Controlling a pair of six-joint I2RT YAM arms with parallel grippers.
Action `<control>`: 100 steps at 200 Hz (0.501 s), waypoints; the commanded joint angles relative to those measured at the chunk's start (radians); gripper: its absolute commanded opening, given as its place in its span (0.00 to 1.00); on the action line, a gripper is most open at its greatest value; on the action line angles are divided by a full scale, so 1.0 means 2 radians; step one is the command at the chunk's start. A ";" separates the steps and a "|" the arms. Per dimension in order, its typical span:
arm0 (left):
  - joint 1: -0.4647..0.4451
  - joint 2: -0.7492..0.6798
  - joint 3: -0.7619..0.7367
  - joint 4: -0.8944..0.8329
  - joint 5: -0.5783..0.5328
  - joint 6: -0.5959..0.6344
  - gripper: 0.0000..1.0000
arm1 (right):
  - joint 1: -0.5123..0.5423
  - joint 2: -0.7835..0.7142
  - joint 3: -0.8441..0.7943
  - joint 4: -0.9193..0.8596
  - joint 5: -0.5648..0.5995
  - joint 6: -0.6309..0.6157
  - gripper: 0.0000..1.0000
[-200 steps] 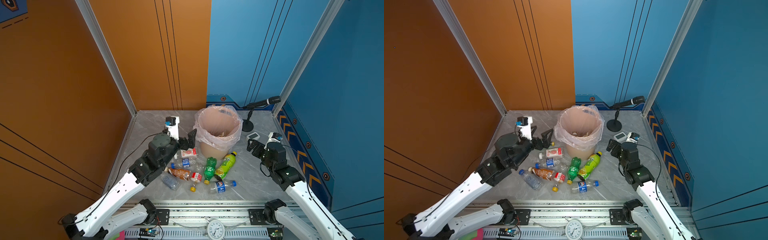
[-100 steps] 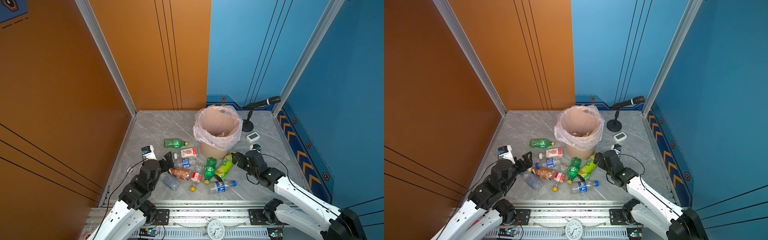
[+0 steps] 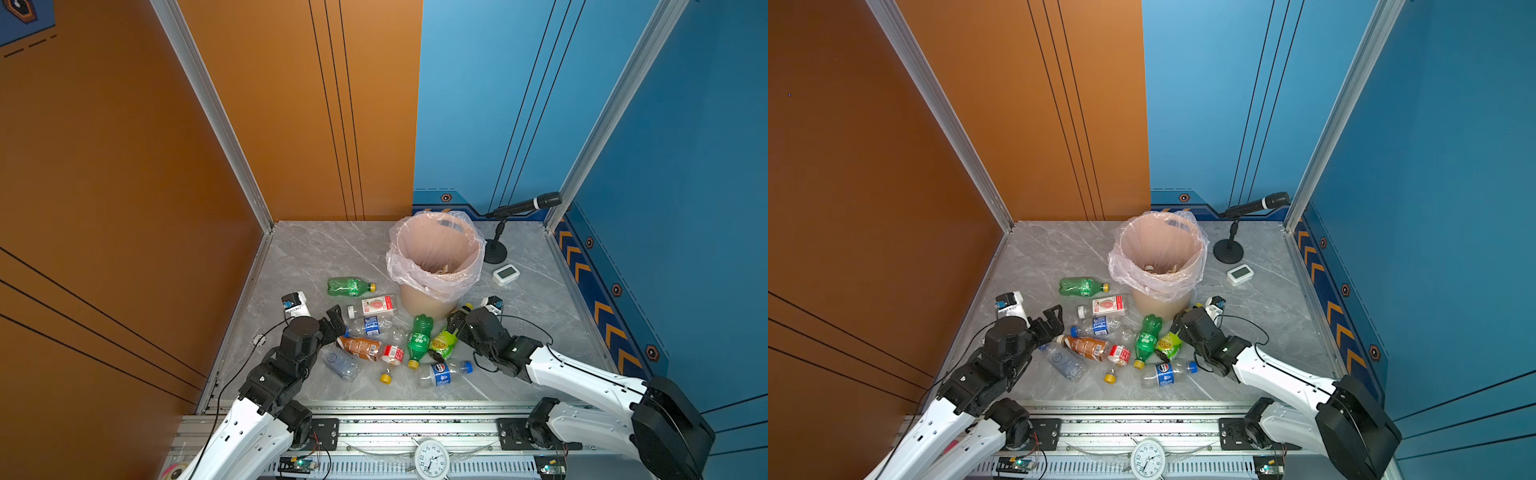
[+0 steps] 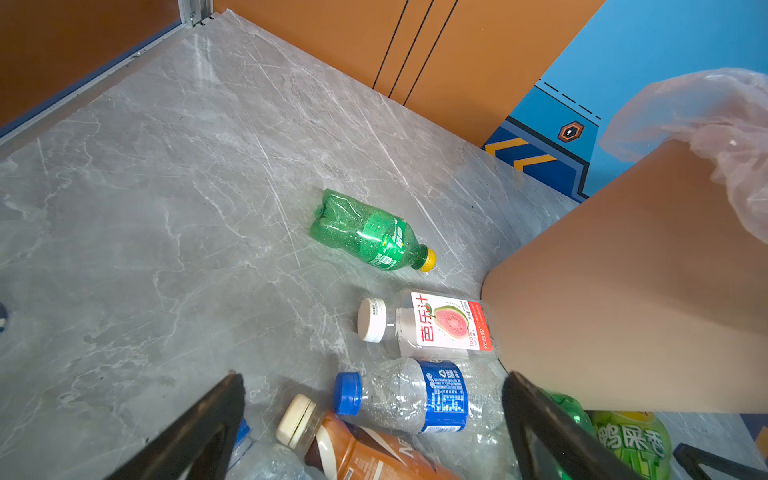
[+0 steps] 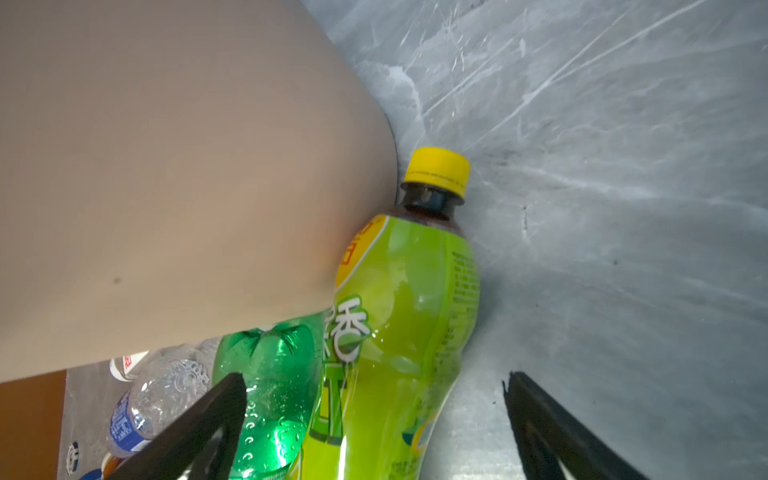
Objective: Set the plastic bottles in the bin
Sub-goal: 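Withdraw the left gripper while the right gripper grasps the lime-green tea bottle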
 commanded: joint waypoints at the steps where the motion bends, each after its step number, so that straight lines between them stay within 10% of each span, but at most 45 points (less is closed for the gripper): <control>1: 0.010 -0.007 -0.007 -0.017 0.012 -0.007 0.97 | 0.007 0.018 -0.008 0.019 0.026 0.033 0.97; 100: 0.045 -0.025 -0.023 -0.031 0.041 -0.024 0.97 | 0.014 0.127 0.027 0.048 0.034 0.076 0.80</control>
